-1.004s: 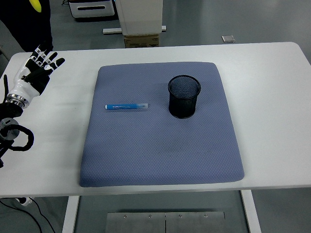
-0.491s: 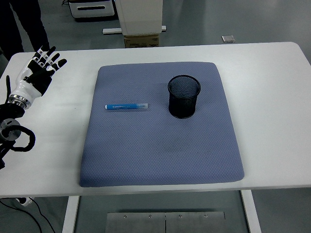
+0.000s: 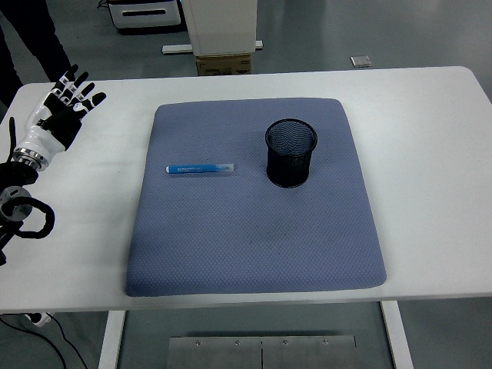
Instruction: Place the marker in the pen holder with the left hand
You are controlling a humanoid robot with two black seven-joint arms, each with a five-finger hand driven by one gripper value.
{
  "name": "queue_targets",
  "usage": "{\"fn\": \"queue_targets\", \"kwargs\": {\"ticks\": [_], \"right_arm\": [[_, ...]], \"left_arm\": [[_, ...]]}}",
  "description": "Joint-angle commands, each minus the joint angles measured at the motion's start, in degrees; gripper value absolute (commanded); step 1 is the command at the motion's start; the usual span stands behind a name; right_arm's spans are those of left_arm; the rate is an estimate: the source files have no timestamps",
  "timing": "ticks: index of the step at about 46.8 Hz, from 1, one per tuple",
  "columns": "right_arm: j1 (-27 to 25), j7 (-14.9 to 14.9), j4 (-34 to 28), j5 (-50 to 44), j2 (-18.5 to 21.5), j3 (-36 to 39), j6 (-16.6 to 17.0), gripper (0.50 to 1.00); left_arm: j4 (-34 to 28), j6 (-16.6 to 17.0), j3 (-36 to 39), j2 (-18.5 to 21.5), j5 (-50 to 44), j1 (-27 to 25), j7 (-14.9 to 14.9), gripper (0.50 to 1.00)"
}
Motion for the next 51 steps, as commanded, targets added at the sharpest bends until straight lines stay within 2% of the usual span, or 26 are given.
{"fn": "queue_targets", "kwargs": {"ticks": [1,5,13,27,36,37,38,39,40,44,51], "right_arm": [[0.0,0.0,0.0,0.0,0.0,0.0,0.0,1.000],[0.0,0.0,0.0,0.0,0.0,0.0,0.0,1.000],[0.0,0.0,0.0,0.0,0.0,0.0,0.0,1.000],[0.0,0.0,0.0,0.0,0.0,0.0,0.0,1.000],[0.0,0.0,0.0,0.0,0.0,0.0,0.0,1.000],[0.0,0.0,0.0,0.0,0.0,0.0,0.0,1.000],[0.0,0.0,0.0,0.0,0.0,0.0,0.0,1.000],[0.0,0.0,0.0,0.0,0.0,0.0,0.0,1.000],[0.0,0.0,0.0,0.0,0.0,0.0,0.0,1.000],[0.0,0.0,0.0,0.0,0.0,0.0,0.0,1.000],[0.0,0.0,0.0,0.0,0.0,0.0,0.0,1.000]], "left_arm": [[0.0,-0.2,0.0,0.2,0.1,-0.7,0.1,1.000],[0.0,-0.6,0.0,0.2,0.1,-1.1,0.3,1.000],[0.0,-4.7,0.0,0.3,0.0,-1.1,0.3,1.000],[-0.2,-4.8,2.2,-0.1,2.8,-5.0,1.2,1.000],[-0.8,-3.7,12.5,-0.5,4.1,-10.2,3.0,1.000],[-1.1,-2.5,17.1,-0.8,4.0,-12.4,4.6,1.000],[-1.1,-1.9,18.1,-1.2,4.0,-13.0,5.3,1.000],[-1.1,-1.9,18.1,-1.2,4.0,-13.0,5.3,1.000],[-1.1,-0.4,18.8,-2.4,4.2,-13.7,6.7,1.000],[-1.0,-0.1,19.5,-3.0,4.5,-14.3,8.0,1.000],[-1.0,-0.1,24.3,-4.7,11.6,-17.6,8.3,1.000]]}}
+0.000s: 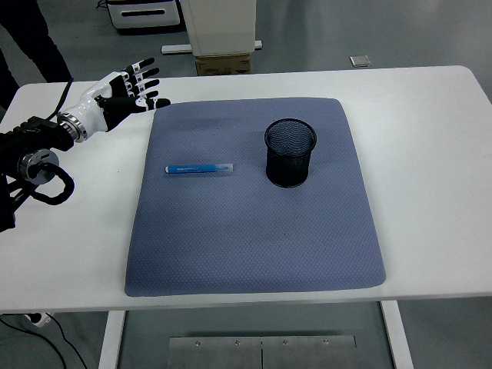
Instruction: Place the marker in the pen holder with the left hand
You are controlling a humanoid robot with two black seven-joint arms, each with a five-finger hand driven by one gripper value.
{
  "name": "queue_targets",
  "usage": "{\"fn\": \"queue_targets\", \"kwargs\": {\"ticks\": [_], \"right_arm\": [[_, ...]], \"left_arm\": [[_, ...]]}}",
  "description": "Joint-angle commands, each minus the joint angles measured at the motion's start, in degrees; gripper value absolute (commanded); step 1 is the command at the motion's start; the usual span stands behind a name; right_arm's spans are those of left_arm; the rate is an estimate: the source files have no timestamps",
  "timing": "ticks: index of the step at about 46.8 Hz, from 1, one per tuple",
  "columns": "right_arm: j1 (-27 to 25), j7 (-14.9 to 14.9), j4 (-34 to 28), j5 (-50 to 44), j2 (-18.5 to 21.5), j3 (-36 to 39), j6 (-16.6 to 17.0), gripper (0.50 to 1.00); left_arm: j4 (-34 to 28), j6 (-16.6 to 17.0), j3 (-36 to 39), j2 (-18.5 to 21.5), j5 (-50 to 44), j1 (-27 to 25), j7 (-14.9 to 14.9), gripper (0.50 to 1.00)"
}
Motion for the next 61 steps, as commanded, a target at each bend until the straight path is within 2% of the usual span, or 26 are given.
{"fn": "queue_targets", "kwargs": {"ticks": [1,7,14,19,20,27,39,53,56,59,61], "right_arm": [[-0.1,0.0,0.0,0.0,0.0,0.0,0.0,1.000],[0.0,0.0,0.0,0.0,0.0,0.0,0.0,1.000],[0.0,0.0,0.0,0.0,0.0,0.0,0.0,1.000],[0.0,0.0,0.0,0.0,0.0,0.0,0.0,1.000],[0.0,0.0,0.0,0.0,0.0,0.0,0.0,1.000],[-0.1,0.0,0.0,0.0,0.0,0.0,0.0,1.000],[0.0,0.0,0.0,0.0,0.0,0.0,0.0,1.000],[0.0,0.0,0.0,0.0,0.0,0.0,0.0,1.000],[0.0,0.0,0.0,0.0,0.0,0.0,0.0,1.000],[0.0,0.0,0.0,0.0,0.0,0.0,0.0,1.000],[0.0,0.0,0.0,0.0,0.0,0.0,0.0,1.000]], "left_arm": [[0.0,0.0,3.0,-1.5,4.5,-1.9,-0.1,1.000],[-0.4,0.1,6.9,-2.3,8.5,-5.3,-0.1,1.000],[-1.2,0.1,18.3,-2.6,11.9,-11.6,-0.2,1.000],[-2.5,0.1,21.0,-2.7,13.0,-13.9,-0.1,1.000],[-3.1,0.1,24.5,-3.0,16.8,-16.1,-0.1,1.000],[-3.1,0.2,26.5,-4.5,25.1,-16.3,-0.1,1.000],[-3.3,-0.2,31.3,-5.3,25.2,-17.8,-0.2,1.000],[-2.8,0.2,31.3,-6.3,21.0,-17.7,-0.7,1.000],[-2.8,0.2,31.3,-5.8,19.3,-17.8,-1.0,1.000],[-2.8,0.0,31.4,-5.6,20.0,-18.5,-4.1,1.000],[-2.8,0.1,31.6,-6.1,20.4,-19.2,-4.7,1.000]]}}
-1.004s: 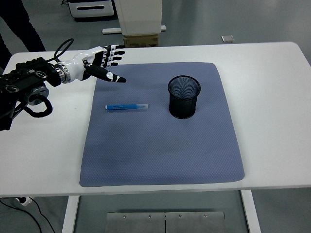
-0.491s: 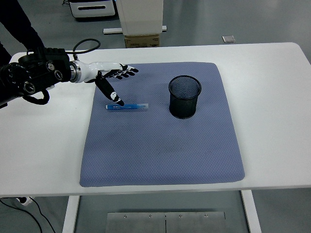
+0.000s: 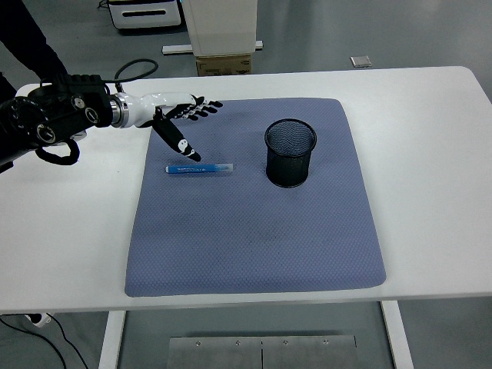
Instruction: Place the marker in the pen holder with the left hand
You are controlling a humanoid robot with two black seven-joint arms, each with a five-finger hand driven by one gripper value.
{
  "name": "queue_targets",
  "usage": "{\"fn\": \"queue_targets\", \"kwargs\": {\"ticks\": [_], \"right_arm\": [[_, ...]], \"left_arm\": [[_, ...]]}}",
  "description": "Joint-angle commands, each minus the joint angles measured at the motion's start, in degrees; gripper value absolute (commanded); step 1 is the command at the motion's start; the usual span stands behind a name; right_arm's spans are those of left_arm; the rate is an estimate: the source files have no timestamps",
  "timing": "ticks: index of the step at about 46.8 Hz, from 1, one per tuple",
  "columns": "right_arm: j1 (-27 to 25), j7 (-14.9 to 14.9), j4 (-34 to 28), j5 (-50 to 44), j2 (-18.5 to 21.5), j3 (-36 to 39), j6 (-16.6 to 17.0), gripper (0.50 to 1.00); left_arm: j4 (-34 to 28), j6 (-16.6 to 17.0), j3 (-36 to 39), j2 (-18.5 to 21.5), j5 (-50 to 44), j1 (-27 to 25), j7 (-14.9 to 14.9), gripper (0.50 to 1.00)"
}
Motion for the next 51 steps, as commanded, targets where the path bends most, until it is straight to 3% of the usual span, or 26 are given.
{"fn": "queue_targets", "kwargs": {"ticks": [1,15,51], "right_arm": [[0.0,0.0,0.0,0.0,0.0,0.0,0.0,1.000],[0.0,0.0,0.0,0.0,0.0,0.0,0.0,1.000],[0.0,0.0,0.0,0.0,0.0,0.0,0.0,1.000]], "left_arm": [[0.0,0.0,0.3,-0.5,0.6,-0.7,-0.9,1.000],[-0.5,0.0,5.3,-2.4,9.7,-2.6,-0.9,1.000],[-2.4,-0.5,10.4,-2.6,14.7,-3.1,-1.1,1.000]]}}
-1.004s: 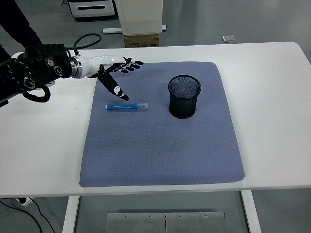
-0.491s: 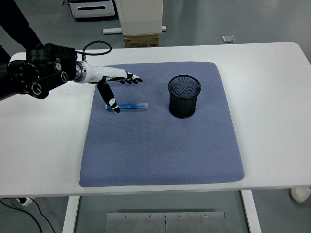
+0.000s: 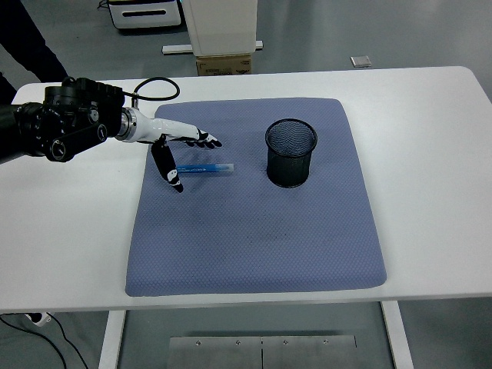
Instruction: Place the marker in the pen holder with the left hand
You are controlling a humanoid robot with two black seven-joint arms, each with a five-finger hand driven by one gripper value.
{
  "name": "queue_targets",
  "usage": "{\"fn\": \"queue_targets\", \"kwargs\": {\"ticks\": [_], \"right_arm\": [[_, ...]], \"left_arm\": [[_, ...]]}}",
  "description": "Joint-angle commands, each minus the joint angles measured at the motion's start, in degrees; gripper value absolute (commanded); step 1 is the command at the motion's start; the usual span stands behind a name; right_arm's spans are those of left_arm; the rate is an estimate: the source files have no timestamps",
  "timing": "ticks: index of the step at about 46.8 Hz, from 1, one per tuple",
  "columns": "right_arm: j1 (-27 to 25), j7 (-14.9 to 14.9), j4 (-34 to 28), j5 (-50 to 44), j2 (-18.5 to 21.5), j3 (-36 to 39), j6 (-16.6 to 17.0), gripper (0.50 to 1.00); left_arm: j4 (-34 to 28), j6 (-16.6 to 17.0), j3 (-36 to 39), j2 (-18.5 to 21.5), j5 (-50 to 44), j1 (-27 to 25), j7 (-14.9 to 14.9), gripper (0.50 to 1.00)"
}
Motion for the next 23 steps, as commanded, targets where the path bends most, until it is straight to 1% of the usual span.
{"fn": "queue_targets", "kwargs": {"ticks": [1,9,14,23], "right_arm": [[0.0,0.0,0.0,0.0,0.0,0.0,0.0,1.000],[0.0,0.0,0.0,0.0,0.0,0.0,0.0,1.000],[0.0,0.0,0.0,0.0,0.0,0.0,0.0,1.000],[-0.1,0.0,0.0,0.0,0.0,0.0,0.0,1.000]], "left_arm": [[-0.1,0.0,0.1,0.0,0.0,0.1,0.0,1.000],[-0.1,-0.1,0.1,-0.5,0.2,0.1,0.0,1.000],[-0.1,-1.1,0.1,-0.6,2.9,-0.1,0.0,1.000],[0.0,-2.3,0.1,-0.8,3.3,-0.9,0.1,1.000]]}}
